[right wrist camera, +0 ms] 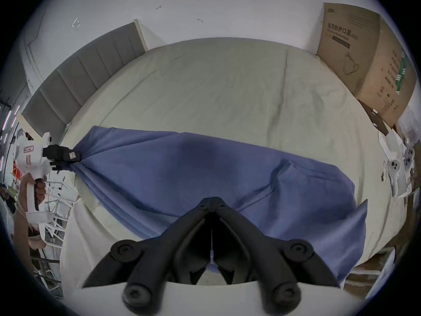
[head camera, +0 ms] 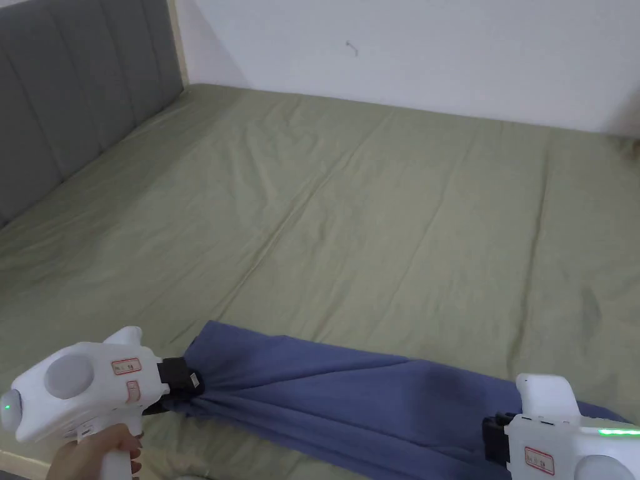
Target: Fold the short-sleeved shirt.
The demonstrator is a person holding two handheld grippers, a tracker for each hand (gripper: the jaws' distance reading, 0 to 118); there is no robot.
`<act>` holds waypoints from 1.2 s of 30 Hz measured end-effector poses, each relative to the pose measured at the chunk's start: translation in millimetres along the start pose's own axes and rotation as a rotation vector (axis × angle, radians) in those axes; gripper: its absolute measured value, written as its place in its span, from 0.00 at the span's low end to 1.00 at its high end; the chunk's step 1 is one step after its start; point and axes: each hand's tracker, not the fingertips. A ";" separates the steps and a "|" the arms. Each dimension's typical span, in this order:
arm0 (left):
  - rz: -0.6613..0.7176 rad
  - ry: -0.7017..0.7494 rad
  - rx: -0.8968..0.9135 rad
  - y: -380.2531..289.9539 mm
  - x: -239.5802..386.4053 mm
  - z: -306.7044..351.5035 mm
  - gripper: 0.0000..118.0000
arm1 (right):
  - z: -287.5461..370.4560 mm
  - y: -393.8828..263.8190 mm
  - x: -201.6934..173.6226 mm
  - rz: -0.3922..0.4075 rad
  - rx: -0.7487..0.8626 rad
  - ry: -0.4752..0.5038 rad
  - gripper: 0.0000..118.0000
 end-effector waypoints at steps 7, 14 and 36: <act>-0.082 0.042 0.054 14.1 6.5 26.8 0.08 | 10.8 -1.6 27.5 -0.067 0.029 -0.014 0.00; -0.096 0.133 0.077 19.7 -1.4 39.5 0.08 | 19.9 -8.9 48.3 -0.129 0.039 -0.020 0.00; -0.793 -0.334 -0.175 -138.2 238.7 -66.4 0.09 | 47.7 -37.1 101.3 -0.279 0.063 -0.062 0.00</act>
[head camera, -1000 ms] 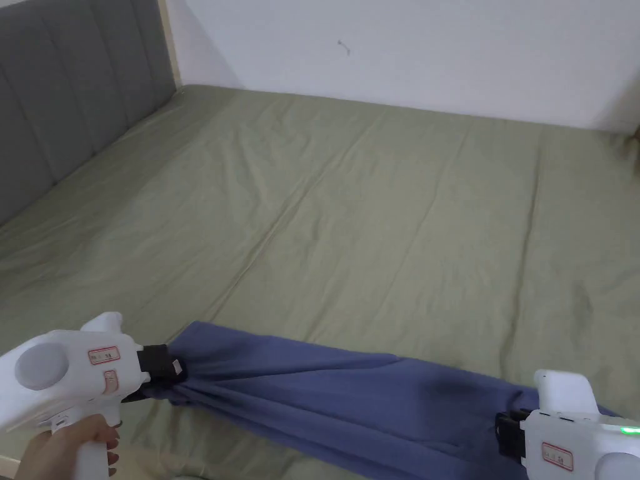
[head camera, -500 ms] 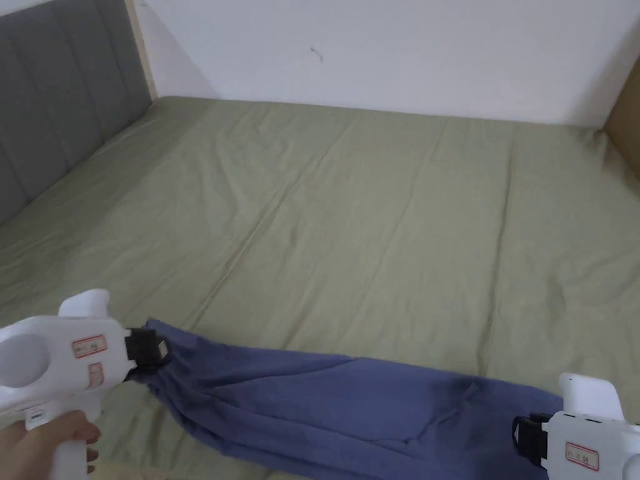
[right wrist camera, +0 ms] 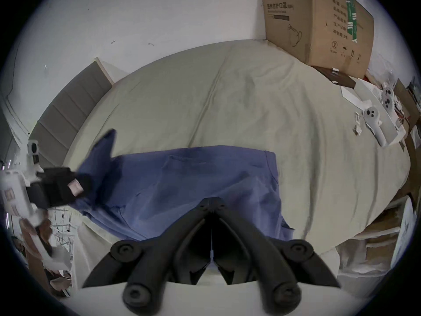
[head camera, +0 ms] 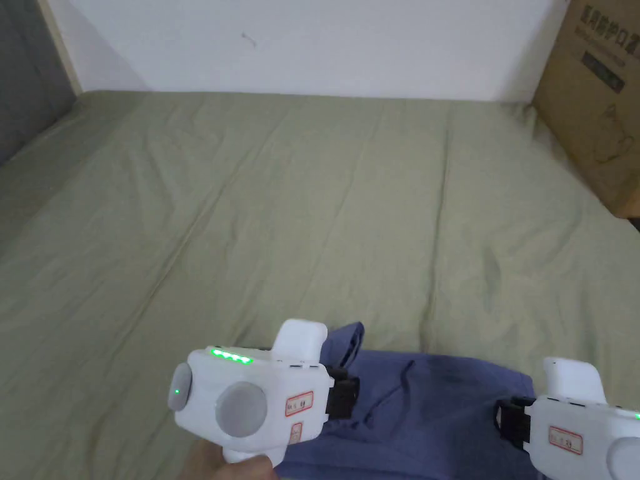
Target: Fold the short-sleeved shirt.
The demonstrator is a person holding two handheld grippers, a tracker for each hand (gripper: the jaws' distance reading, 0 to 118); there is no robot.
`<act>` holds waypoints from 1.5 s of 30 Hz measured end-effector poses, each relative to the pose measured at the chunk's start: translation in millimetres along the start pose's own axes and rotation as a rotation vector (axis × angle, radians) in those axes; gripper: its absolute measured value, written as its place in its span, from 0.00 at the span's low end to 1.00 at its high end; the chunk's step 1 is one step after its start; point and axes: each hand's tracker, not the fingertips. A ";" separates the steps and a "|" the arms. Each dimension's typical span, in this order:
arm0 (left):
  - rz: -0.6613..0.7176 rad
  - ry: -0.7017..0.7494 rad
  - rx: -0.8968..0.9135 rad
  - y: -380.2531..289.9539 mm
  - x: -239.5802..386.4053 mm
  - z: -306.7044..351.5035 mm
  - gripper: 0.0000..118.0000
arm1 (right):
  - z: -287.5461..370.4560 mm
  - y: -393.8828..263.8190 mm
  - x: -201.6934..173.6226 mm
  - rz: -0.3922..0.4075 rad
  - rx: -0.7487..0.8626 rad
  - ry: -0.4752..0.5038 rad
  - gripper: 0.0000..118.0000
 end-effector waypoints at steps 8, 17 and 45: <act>0.140 -0.099 -0.008 -11.8 -9.3 7.3 0.86 | 9.8 -5.8 19.1 -0.052 -0.001 -0.040 0.00; 0.407 0.072 0.112 -13.0 -58.9 41.1 0.00 | 5.5 -5.8 6.7 -0.040 0.012 -0.004 0.00; 0.277 -0.130 -0.054 -24.1 5.0 5.1 0.00 | 10.7 -14.2 0.9 -0.050 -0.011 0.020 0.00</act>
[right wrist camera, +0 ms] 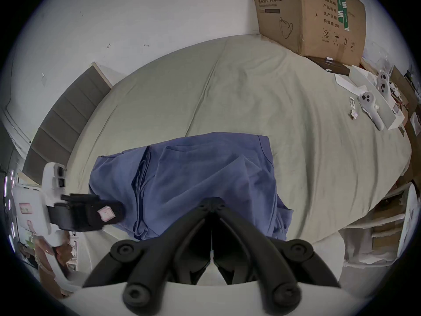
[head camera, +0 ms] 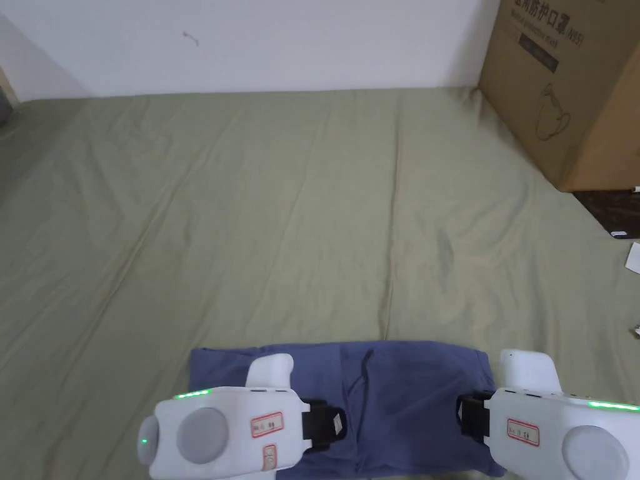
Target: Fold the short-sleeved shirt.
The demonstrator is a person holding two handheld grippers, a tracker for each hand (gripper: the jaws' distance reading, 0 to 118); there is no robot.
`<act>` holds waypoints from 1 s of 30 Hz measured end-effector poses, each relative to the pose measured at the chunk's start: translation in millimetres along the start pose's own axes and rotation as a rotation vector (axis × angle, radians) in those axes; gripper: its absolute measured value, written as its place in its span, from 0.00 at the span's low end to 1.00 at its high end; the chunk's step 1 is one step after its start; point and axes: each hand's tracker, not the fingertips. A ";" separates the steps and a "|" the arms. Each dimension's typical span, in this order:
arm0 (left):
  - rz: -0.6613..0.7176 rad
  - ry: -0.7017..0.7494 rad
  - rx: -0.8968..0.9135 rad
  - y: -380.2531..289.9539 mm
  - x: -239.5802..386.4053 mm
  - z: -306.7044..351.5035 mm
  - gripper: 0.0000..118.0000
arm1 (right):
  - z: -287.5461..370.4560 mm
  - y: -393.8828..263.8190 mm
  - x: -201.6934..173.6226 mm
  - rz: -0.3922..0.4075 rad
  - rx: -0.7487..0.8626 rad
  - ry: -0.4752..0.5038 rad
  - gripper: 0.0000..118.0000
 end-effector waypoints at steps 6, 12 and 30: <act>0.114 -0.008 0.145 11.5 -53.5 66.5 0.00 | -2.7 1.2 -4.2 0.006 -0.005 0.000 0.00; 0.273 0.055 0.237 -2.9 -125.4 112.3 0.02 | -10.5 -0.6 -14.3 0.030 -0.031 0.000 0.00; 0.447 -0.154 0.129 -16.1 -176.5 37.1 0.10 | -18.8 5.2 -45.1 0.078 -0.080 0.003 0.00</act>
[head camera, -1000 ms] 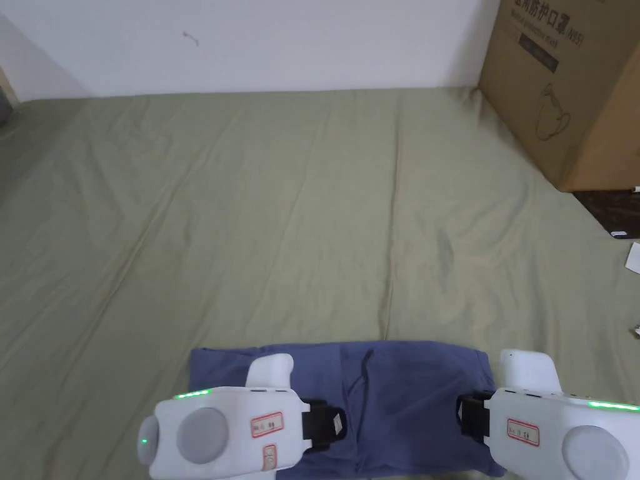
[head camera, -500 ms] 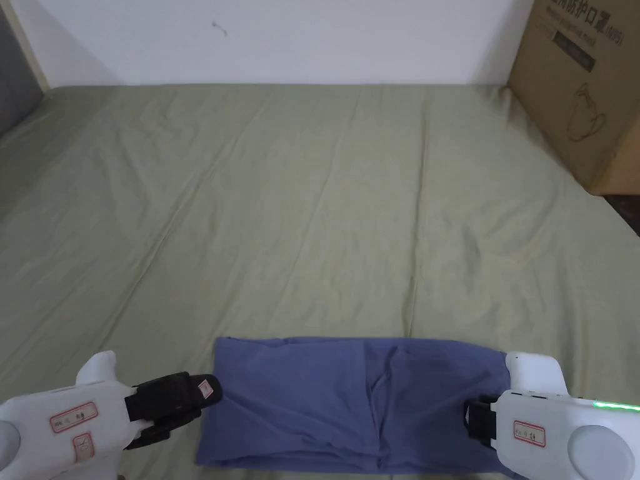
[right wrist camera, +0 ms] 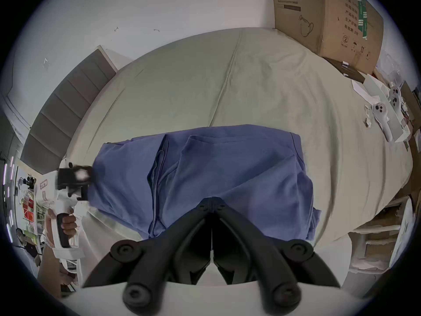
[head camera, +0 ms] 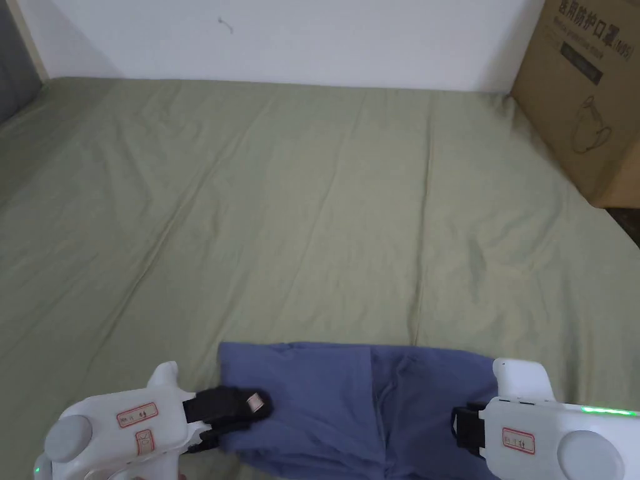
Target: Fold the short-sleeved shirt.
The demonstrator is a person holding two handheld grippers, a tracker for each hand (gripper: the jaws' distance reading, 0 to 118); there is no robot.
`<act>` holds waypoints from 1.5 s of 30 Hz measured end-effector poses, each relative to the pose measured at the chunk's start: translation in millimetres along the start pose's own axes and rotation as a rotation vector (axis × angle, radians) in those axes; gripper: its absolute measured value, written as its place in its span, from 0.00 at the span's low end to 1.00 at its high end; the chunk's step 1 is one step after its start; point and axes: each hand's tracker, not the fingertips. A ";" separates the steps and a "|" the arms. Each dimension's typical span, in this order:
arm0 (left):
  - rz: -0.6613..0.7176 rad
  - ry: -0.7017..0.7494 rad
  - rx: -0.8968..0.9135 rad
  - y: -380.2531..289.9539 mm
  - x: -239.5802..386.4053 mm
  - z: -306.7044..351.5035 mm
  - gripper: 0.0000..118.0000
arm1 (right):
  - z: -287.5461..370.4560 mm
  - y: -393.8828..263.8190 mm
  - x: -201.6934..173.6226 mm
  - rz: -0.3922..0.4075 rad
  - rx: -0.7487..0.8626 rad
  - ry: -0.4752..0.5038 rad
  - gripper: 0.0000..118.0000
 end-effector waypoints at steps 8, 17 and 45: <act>0.020 -0.044 0.011 10.9 -7.1 33.7 0.10 | -1.8 4.3 -6.5 0.021 -0.013 -0.001 0.00; -0.037 0.154 0.131 40.4 -17.7 125.4 0.10 | -1.0 9.6 -11.8 0.021 -0.003 0.012 0.00; -0.551 0.130 -0.086 -12.3 172.4 6.8 0.10 | 3.1 -12.2 30.9 -0.093 -0.006 0.029 0.00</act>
